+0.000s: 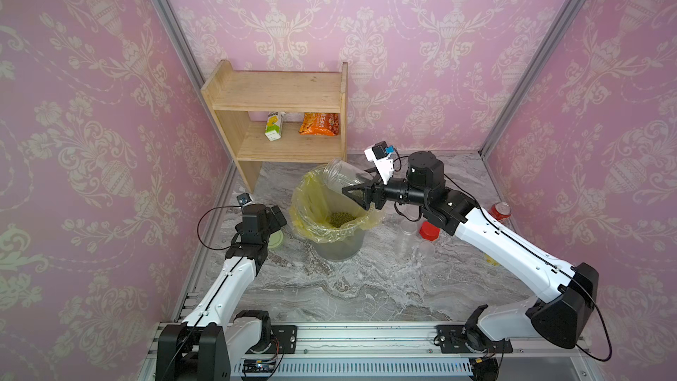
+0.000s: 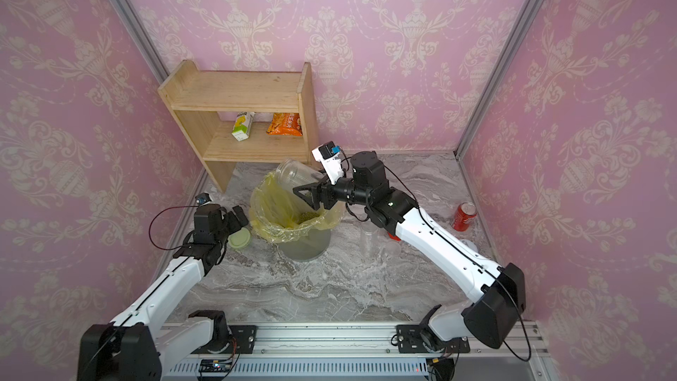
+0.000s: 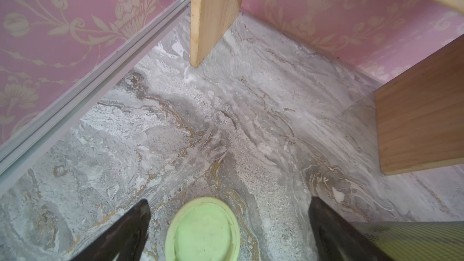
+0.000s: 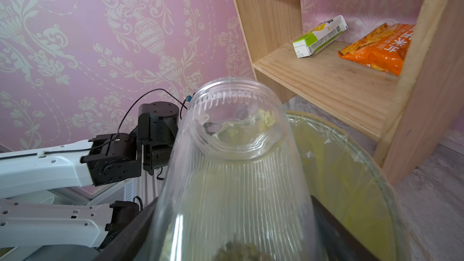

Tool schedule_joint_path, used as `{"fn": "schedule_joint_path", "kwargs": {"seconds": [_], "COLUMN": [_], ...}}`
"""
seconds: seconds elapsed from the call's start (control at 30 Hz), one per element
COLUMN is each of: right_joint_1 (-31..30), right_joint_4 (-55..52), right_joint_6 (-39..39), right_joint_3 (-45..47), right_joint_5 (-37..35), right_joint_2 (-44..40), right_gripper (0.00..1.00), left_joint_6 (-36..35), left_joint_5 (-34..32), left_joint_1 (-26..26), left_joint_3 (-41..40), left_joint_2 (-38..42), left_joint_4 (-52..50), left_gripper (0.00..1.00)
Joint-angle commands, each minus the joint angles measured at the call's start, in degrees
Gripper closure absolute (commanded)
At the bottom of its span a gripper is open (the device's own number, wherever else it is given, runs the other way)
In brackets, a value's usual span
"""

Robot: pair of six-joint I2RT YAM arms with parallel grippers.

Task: Empty moldy mung beans from jars
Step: Pour the moldy mung beans from the jar into the trash bin.

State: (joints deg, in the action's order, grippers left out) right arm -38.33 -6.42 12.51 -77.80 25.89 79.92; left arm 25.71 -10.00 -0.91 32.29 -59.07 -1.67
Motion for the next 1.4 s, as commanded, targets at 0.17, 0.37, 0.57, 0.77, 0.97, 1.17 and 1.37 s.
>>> {"fn": "schedule_joint_path", "kwargs": {"seconds": [0.17,0.37,0.57,0.77,0.97,1.17,1.37], "right_joint_1": [0.18,0.18,-0.25,-0.65,-1.68,-2.66,-2.99], "right_joint_4": [-1.86,-5.57,-12.15,-13.73,-21.87,-26.75,-28.31], "right_joint_6": [1.54,1.73,1.51,1.04,-0.83,-0.84,-0.29], "right_joint_3": [-1.19,-1.41,-3.67,-3.63,-10.24,-15.54,-19.37], "right_joint_5": [0.73,-0.2,-2.14,-3.42,-7.35,-9.56,-12.41], "right_joint_2": [-4.98,-6.1,-4.55,-3.84,-0.23,3.51,6.72], "right_gripper": [0.74,0.73,0.74,0.74,0.75,0.75,0.76], "left_joint_6": [0.33,1.12,-0.81,-1.98,-3.22,-3.51,-3.04], "left_joint_5": [9.78,14.95,16.29,17.77,19.33,18.72,20.28], "left_joint_1": [0.12,-0.32,-1.13,-1.39,-1.46,-1.46,-1.47], "left_joint_3": [1.56,3.58,11.25,15.53,17.54,15.99,14.51], "left_joint_2": [6.4,10.72,14.72,16.87,16.03,15.93,15.13], "left_joint_4": [-8.62,-12.21,-17.84,-20.47,-20.76,-18.39,-16.83], "left_gripper": [0.01,0.01,0.01,0.01,0.01,0.01,0.01]}}
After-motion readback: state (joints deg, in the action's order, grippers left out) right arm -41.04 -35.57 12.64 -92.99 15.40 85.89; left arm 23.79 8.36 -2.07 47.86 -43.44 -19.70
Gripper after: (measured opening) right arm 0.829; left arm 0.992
